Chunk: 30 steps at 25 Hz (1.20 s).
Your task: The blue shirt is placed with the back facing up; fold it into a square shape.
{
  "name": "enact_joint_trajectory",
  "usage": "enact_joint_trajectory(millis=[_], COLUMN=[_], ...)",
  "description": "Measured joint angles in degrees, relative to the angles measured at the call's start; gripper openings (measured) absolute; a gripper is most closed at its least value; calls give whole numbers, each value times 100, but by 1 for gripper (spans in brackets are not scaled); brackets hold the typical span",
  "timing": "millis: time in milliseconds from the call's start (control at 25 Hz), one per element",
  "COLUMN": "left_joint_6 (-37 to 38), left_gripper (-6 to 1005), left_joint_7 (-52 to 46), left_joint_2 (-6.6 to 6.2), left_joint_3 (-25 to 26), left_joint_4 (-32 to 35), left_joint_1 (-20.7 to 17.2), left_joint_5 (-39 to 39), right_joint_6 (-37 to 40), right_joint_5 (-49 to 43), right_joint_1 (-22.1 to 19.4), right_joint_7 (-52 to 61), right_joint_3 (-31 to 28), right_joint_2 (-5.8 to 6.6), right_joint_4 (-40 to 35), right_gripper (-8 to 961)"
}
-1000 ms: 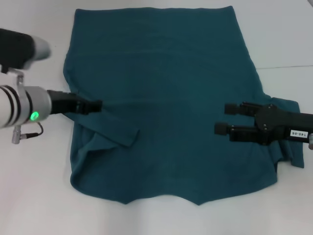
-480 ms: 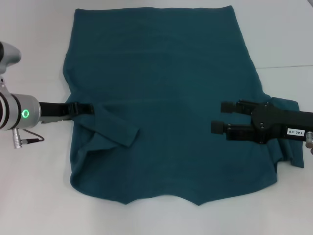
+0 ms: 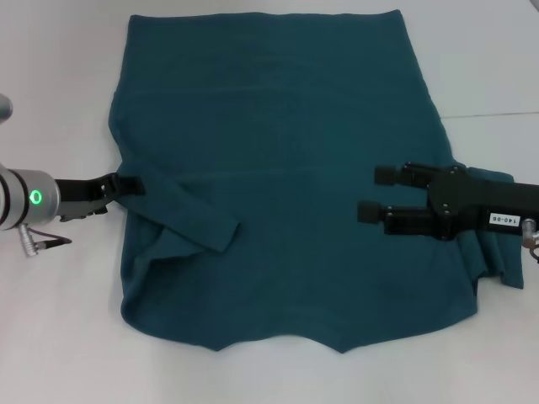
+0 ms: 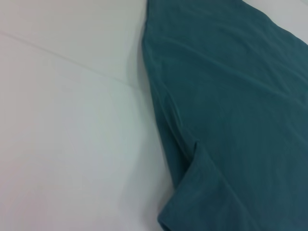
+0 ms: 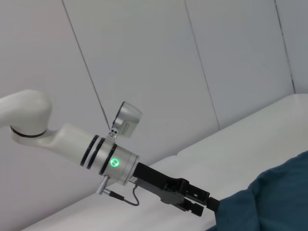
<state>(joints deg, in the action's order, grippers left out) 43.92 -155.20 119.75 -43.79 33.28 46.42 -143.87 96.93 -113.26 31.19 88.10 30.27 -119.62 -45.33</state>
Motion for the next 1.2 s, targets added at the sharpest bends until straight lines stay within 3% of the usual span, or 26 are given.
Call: enact_joint_trajectory(millis=[440,1200], left_joint_6=[-664,-1013], left_gripper=[787,760], left_joint_7=[38,67], left_joint_2=[-13,-13], left_joint_3=[-39,-116], left_joint_4=[-680,-976], left_joint_1=[344,423], left_joint_5=[-4,-44], right_joint_6=[1,13], right_joint_5=[22,85], right_joint_1=[63,106], right_joint_7=[-44,-101], right_joint_3=[5,5], right_joint_2=[0,0], right_joint_4=[68,102], right_gripper=[895,891])
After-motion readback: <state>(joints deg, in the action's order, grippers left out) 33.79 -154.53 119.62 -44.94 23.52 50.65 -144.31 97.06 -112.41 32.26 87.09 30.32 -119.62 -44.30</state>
